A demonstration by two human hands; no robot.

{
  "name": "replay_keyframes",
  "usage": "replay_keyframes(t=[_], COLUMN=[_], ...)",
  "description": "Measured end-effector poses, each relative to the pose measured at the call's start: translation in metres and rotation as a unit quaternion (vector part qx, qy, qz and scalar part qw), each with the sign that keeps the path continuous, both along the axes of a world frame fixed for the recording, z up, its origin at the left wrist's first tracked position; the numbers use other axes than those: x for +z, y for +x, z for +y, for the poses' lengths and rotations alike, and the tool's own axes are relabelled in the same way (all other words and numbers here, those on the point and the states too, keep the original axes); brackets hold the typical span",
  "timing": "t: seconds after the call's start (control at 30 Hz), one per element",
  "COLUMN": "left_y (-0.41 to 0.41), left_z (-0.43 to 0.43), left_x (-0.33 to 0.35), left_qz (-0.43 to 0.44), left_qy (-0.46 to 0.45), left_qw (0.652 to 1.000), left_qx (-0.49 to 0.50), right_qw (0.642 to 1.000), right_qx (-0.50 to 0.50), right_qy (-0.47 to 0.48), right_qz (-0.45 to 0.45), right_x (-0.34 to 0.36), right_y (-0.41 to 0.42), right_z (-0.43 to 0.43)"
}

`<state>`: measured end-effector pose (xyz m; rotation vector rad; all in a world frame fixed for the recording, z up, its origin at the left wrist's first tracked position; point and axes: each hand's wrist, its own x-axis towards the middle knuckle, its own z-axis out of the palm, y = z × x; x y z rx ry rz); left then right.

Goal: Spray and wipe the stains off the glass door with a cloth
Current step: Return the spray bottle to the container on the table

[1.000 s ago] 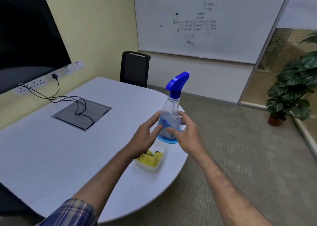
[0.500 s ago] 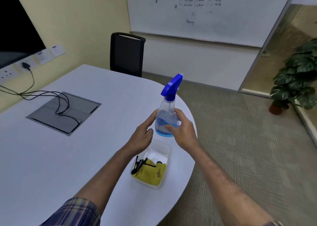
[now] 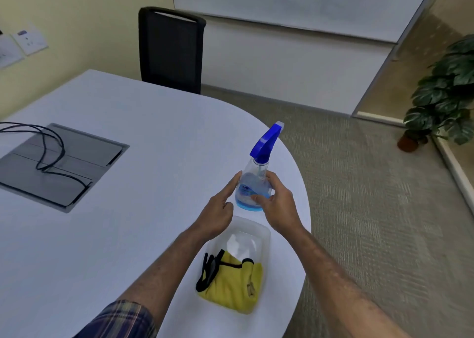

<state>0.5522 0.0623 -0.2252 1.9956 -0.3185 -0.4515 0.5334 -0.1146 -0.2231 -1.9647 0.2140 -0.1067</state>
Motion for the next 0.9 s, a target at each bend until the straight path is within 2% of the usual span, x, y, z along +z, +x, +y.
replay_keyframes(t=[0.33,0.9], left_y=[0.018,0.019], left_z=[-0.001,-0.002], left_x=[-0.043,-0.066], left_qz=[0.025,0.030], left_qy=[0.037,0.058], left_qw=[0.999,0.998], left_qx=[-0.009,-0.021], right_qw=[0.999,0.997], right_qx=[-0.007,-0.009], right_qy=[-0.008,-0.008], right_qz=[0.051,0.077], right_x=[-0.046,-0.068], right_y=[0.017,0.018], right_z=[0.000,0.002])
